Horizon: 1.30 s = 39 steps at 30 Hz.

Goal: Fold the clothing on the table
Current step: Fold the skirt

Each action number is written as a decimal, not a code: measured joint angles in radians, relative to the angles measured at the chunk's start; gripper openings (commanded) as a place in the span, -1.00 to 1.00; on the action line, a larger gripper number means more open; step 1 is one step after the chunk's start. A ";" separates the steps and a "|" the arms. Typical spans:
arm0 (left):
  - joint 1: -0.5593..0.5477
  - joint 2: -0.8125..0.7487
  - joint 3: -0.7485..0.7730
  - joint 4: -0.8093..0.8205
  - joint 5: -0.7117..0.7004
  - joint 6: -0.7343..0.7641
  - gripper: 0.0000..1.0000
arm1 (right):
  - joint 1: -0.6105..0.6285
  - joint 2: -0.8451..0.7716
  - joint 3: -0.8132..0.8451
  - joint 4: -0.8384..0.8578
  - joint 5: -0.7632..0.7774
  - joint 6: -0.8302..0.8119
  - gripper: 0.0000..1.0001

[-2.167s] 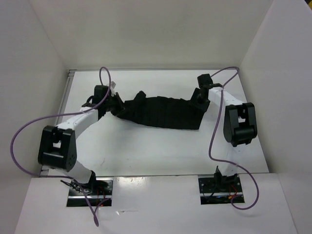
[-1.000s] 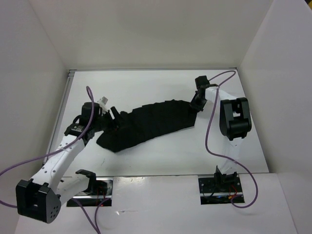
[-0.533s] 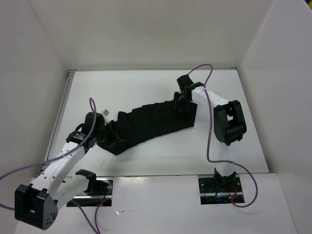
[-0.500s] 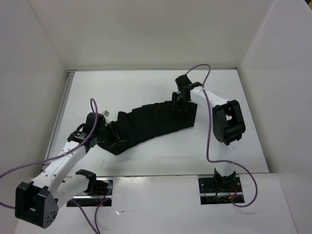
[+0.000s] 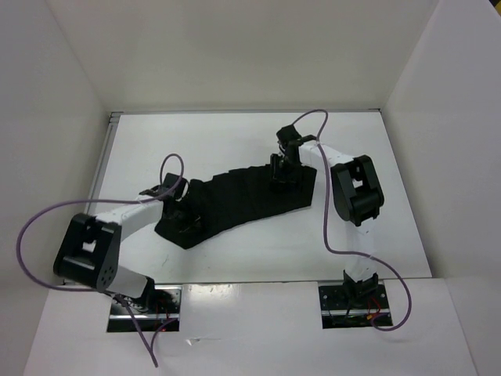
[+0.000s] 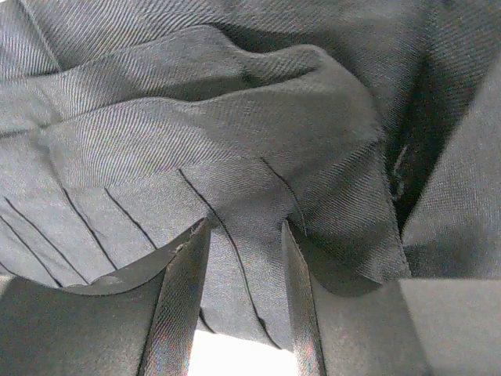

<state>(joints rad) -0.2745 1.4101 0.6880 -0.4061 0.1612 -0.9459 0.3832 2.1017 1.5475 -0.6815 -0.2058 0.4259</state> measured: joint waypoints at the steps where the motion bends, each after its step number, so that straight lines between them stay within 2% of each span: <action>1: -0.002 0.050 0.018 0.010 -0.005 0.000 -0.46 | 0.002 -0.014 -0.022 0.006 0.002 0.003 -0.04; 8: -0.009 0.291 0.277 0.029 -0.035 0.050 -0.46 | 0.007 -0.151 -0.230 0.016 0.012 0.051 -0.04; 11: -0.009 0.381 0.402 0.041 -0.063 0.087 -0.46 | 0.007 -0.181 -0.272 0.012 0.013 0.071 -0.04; 14: -0.008 0.426 0.510 0.045 -0.083 0.130 -0.15 | 0.009 -0.181 -0.269 0.006 0.032 0.084 -0.04; 15: -0.008 0.421 0.525 0.047 -0.087 0.139 0.00 | 0.010 -0.181 -0.264 0.003 0.044 0.086 -0.04; 16: -0.008 0.407 0.532 0.050 -0.087 0.146 0.31 | 0.008 -0.181 -0.261 0.002 0.060 0.087 -0.04; 21: -0.005 0.254 0.484 0.050 -0.091 0.167 0.99 | -0.025 -0.141 -0.187 -0.008 0.151 0.084 -0.04; 25: 0.008 0.108 0.396 0.063 -0.113 0.159 0.99 | -0.056 -0.106 -0.122 -0.011 0.200 0.074 -0.04; 28: 0.036 0.056 0.312 0.091 -0.142 0.156 0.99 | -0.061 -0.105 -0.091 -0.012 0.227 0.061 -0.04; 39: 0.158 0.206 0.267 0.166 -0.162 0.163 0.99 | -0.061 -0.123 -0.061 -0.011 0.229 0.029 -0.04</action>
<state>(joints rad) -0.1162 1.6161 0.9554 -0.2401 -0.0010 -0.7834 0.3222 1.9785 1.4864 -0.6922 0.0227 0.4545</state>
